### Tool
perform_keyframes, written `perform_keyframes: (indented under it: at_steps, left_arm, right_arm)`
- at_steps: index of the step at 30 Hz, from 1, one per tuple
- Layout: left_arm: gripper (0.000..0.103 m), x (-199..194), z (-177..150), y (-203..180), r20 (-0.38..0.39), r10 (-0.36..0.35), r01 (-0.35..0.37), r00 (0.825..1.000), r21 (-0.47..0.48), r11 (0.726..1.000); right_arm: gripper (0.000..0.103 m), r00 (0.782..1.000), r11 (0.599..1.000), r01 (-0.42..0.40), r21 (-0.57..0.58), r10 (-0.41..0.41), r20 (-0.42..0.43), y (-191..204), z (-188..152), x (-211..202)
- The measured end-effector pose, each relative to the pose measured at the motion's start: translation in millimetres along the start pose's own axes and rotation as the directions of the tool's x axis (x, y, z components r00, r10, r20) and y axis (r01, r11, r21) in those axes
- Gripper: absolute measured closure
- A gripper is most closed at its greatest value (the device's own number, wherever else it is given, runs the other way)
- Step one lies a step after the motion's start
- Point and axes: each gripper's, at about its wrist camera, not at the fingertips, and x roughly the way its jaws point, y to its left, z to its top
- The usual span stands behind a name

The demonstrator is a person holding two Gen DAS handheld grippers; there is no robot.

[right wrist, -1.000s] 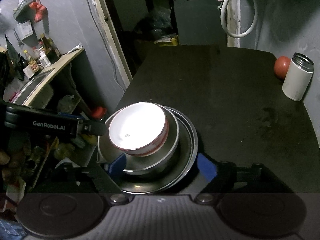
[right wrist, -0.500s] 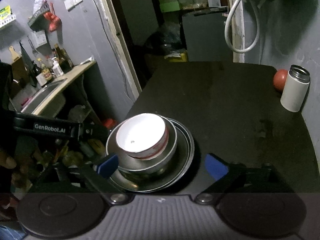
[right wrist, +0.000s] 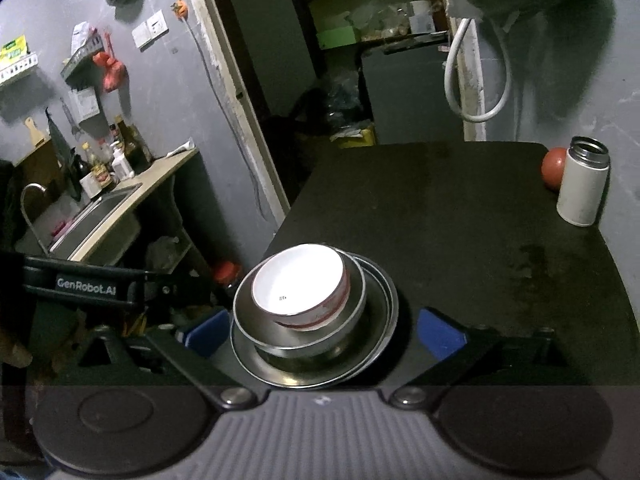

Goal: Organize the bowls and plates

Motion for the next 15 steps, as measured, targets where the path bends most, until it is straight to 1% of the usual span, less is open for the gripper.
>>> perform_keyframes:
  at_steps: [6,15]
  left_arm:
    - [0.001,-9,-2,4,0.032,-0.015,0.015,0.999,-0.001,1.000]
    - [0.001,-19,-6,10,0.061,-0.057,0.056,0.996,0.016,0.998]
  right_arm:
    - [0.000,0.999,1.000,0.029,0.008,-0.029,0.029,6,-1,-7]
    - [0.000,0.995,0.997,0.076,0.028,-0.078,0.065,16,-5,-18]
